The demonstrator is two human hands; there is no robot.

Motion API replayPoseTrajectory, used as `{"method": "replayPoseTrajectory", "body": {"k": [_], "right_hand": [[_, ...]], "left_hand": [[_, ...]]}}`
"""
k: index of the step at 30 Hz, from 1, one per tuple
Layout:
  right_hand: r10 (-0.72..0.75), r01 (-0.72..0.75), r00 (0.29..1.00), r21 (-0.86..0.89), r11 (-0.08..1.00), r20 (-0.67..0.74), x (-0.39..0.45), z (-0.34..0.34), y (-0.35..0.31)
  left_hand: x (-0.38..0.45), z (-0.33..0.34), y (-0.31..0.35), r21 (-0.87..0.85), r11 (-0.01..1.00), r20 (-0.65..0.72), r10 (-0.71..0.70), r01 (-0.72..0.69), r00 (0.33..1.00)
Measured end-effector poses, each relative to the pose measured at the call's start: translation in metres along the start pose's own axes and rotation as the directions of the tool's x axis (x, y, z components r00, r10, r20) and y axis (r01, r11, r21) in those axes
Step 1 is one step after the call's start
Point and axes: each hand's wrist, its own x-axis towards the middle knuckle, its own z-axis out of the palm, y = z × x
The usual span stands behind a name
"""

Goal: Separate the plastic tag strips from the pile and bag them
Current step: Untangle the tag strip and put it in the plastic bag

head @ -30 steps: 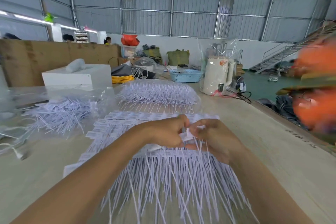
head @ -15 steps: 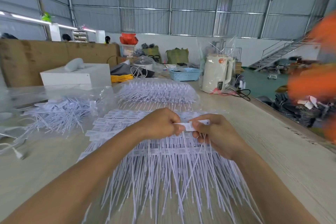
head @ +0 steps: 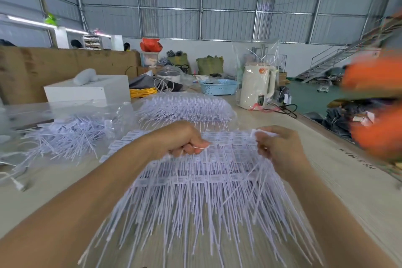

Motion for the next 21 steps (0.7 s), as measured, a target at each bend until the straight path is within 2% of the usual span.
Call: {"method": "replayPoseTrajectory", "body": {"k": [2,4,7,13,16,18,21], "right_hand": [[0.129,-0.152,0.987,0.286,0.946,0.099,0.002,-0.007,-0.007],[0.156,-0.222,0.966,0.352,0.909,0.205,0.000,-0.006,-0.011],[0.141,-0.284,0.924,0.388,0.877,0.356,-0.006,-0.004,-0.018],[0.181,-0.284,0.875,0.173,0.943,0.448,-0.018,0.016,-0.017],[0.170,-0.270,0.871,0.159,0.950,0.461,-0.024,0.029,-0.017],[0.140,-0.235,0.885,0.167,0.958,0.443,-0.027,0.036,-0.017],[0.055,-0.104,0.932,0.118,0.988,0.358,-0.029,0.037,-0.014]], "left_hand": [[-0.001,-0.002,0.000,0.062,0.996,-0.067,0.069,-0.065,0.995],[-0.002,0.001,0.002,0.136,0.986,-0.050,0.102,-0.094,0.994],[-0.003,0.007,0.006,0.271,0.959,0.018,0.077,-0.079,0.997],[-0.003,0.018,0.015,0.488,0.867,0.058,0.086,-0.103,0.995],[0.000,0.025,0.019,0.573,0.804,0.075,0.139,-0.157,0.987],[0.003,0.029,0.019,0.575,0.794,0.066,0.199,-0.200,0.978],[0.005,0.029,0.015,0.463,0.850,0.016,0.276,-0.252,0.961]]}}
